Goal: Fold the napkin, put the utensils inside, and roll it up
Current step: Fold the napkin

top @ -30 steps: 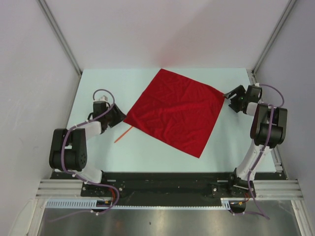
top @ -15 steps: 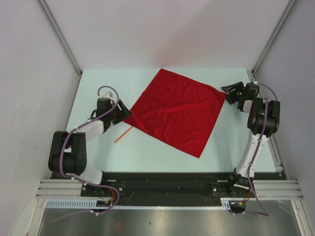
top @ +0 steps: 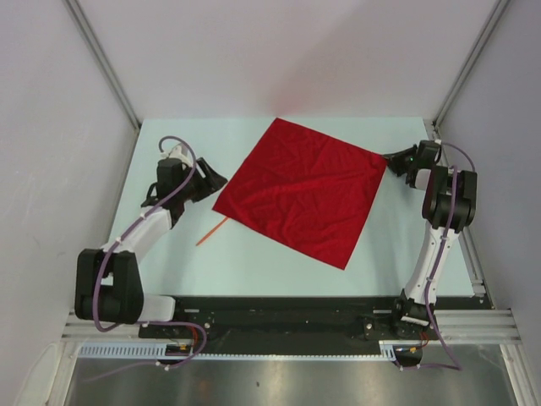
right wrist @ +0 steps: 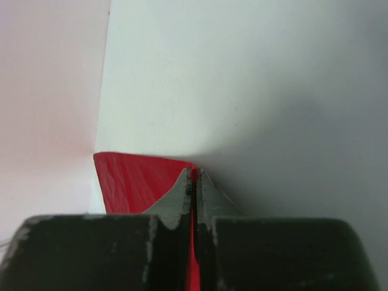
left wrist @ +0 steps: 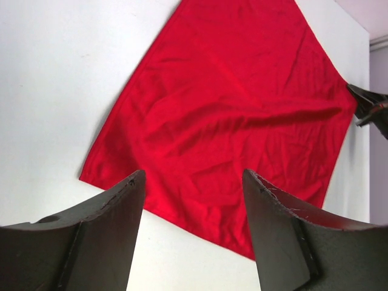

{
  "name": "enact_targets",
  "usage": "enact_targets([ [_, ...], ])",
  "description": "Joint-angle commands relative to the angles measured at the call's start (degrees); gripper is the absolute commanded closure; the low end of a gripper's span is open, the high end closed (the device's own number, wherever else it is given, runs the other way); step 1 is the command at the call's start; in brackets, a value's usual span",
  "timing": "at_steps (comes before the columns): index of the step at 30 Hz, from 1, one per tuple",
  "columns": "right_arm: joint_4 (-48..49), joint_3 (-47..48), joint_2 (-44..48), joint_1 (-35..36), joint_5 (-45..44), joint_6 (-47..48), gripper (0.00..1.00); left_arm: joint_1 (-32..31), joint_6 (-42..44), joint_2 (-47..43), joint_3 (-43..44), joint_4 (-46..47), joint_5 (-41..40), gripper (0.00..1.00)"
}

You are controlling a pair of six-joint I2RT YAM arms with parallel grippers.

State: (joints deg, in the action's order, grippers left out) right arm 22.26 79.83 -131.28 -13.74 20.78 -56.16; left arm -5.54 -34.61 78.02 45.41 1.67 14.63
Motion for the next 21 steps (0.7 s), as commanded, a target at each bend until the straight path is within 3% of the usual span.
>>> enact_targets([
  [1, -0.6, 4.0, -0.6, -0.4, -3.9, 2.6, 1.0, -0.6, -1.2, -3.4, 3.9, -3.6, 3.6, 0.3],
  [9, 0.9, 4.5, 2.6, -5.6, -5.5, 6.4, 1.0, -0.5, 2.4, -5.9, 10.3, -12.4, 6.0, 0.27],
  [21, -1.6, 3.9, 8.6, -11.7, -7.7, 15.1, 1.0, -0.3, 13.7, -6.2, 18.1, -23.7, 2.9, 0.21],
])
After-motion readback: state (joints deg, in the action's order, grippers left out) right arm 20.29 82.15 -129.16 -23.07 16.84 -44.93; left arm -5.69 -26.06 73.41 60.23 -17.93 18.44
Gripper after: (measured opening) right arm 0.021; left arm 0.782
